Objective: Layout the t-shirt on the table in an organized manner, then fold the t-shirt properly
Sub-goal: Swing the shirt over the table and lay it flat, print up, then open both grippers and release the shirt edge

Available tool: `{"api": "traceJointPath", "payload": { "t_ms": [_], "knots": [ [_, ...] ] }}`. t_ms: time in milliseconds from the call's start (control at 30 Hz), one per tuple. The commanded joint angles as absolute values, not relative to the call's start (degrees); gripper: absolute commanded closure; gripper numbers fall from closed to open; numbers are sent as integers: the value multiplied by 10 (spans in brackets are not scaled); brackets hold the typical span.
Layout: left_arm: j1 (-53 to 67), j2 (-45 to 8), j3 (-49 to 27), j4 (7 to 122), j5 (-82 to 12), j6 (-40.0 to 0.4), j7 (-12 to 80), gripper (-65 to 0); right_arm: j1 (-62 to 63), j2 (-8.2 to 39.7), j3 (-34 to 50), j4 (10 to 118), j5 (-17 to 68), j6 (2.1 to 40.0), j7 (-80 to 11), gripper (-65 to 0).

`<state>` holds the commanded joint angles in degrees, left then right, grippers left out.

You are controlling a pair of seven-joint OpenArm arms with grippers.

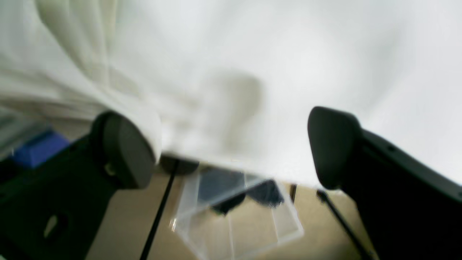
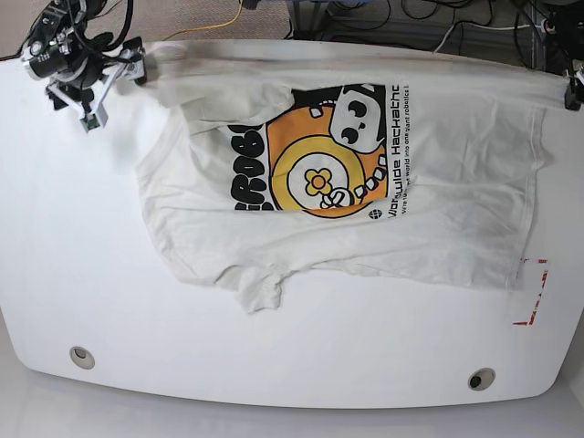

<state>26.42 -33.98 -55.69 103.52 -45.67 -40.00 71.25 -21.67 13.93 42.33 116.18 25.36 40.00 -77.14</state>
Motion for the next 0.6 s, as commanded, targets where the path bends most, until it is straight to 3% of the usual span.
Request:
{"api": "traceJointPath", "payload": {
  "t_ms": [233, 600],
  "knots": [
    [155, -354, -580, 1037, -454, -400, 800, -385, -196, 164, 427, 1163, 262, 400, -800, -598],
    [145, -372, -575, 1037, -454, -400, 793, -385, -194, 154, 429, 1163, 297, 400, -800, -593]
  ]
}}
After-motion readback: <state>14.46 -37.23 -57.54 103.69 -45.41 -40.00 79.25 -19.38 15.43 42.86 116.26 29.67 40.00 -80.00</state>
